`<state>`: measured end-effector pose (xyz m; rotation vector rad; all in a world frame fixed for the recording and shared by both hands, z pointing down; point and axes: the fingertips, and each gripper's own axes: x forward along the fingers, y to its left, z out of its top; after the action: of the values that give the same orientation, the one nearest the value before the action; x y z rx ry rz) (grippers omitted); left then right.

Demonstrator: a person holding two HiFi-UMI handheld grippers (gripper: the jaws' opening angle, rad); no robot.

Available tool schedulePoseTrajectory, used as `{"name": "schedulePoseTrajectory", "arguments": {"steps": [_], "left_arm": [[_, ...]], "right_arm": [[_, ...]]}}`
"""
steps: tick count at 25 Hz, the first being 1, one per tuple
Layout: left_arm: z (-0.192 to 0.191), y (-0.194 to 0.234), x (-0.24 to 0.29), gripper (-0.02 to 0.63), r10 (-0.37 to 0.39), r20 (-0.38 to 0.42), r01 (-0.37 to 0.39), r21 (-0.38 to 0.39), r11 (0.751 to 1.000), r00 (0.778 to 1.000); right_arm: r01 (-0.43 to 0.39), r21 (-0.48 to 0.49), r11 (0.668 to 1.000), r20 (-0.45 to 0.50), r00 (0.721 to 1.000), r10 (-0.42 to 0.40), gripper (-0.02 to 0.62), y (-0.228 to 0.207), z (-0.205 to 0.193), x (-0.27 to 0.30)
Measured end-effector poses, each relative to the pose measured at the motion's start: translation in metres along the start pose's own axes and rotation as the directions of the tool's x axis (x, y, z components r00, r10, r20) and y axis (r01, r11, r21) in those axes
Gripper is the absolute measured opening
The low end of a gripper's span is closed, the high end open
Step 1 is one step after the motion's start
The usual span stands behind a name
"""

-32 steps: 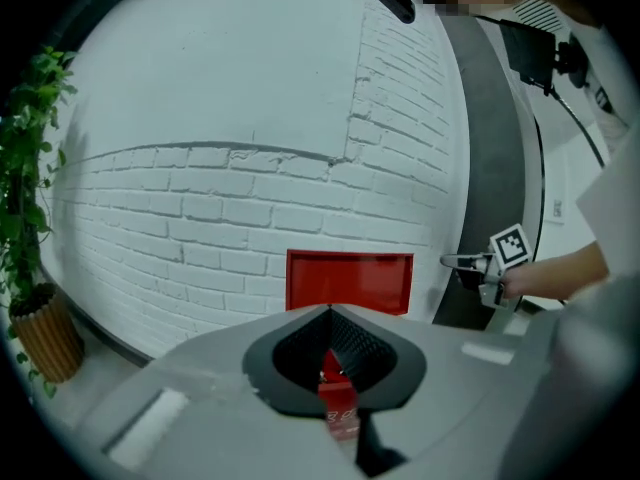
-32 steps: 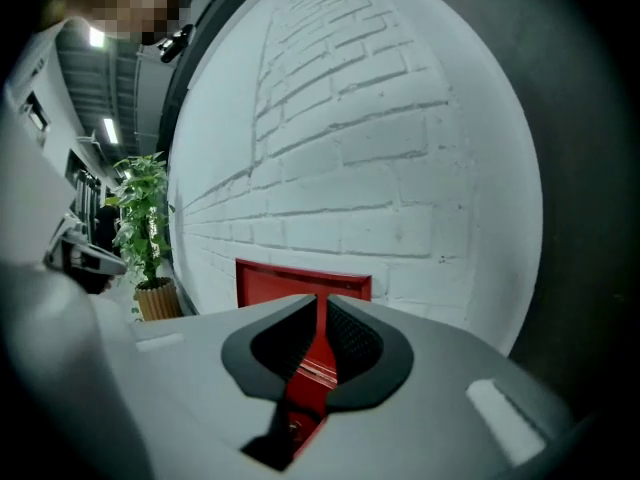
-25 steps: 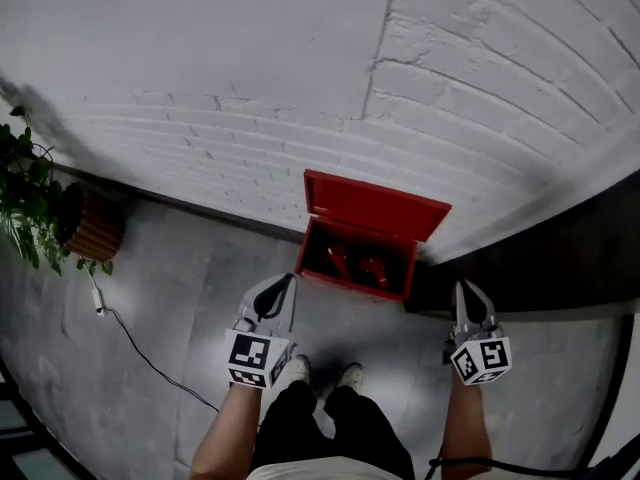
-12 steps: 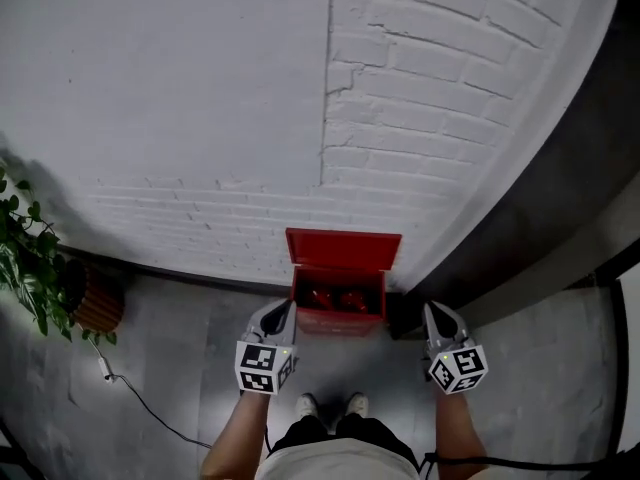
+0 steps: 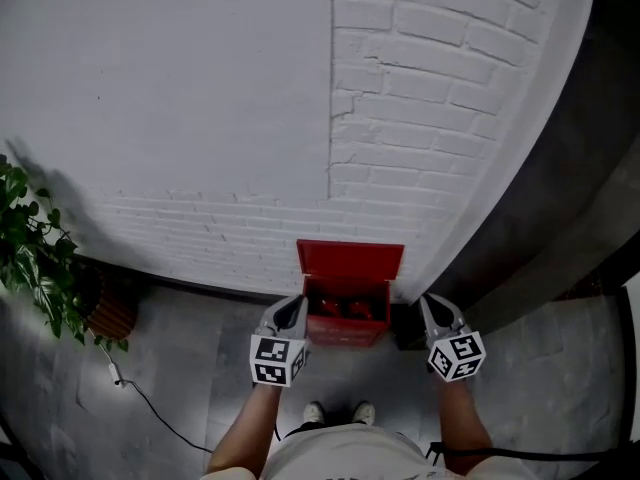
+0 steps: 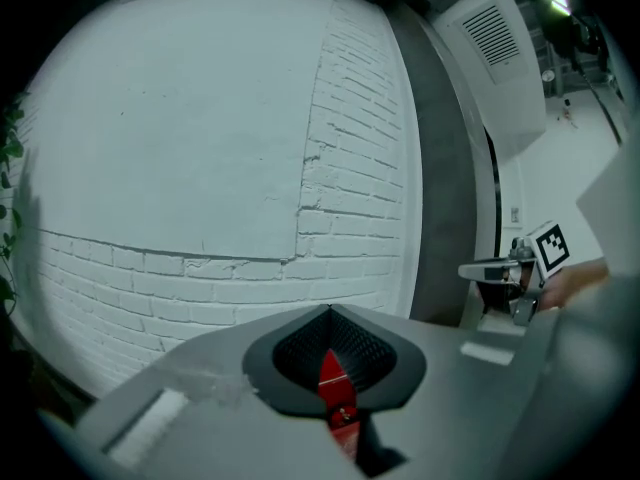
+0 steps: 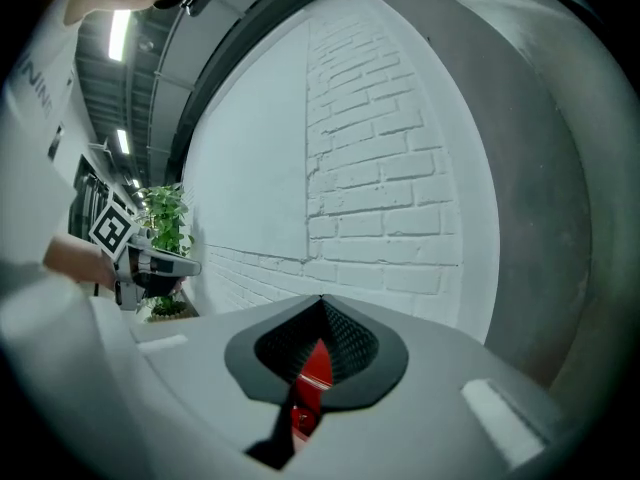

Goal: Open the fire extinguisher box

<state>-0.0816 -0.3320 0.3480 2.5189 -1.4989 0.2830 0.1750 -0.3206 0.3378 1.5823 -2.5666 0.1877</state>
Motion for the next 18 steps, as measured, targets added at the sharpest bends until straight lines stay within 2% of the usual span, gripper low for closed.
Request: {"name": "schedulePoseTrajectory", "arguments": {"steps": [18], "left_arm": [[0.011, -0.004, -0.004, 0.005, -0.005, 0.016, 0.004, 0.023, 1.0, 1.0]], "right_arm": [[0.012, -0.005, 1.0, 0.017, 1.0, -0.012, 0.006, -0.001, 0.003, -0.008]]}}
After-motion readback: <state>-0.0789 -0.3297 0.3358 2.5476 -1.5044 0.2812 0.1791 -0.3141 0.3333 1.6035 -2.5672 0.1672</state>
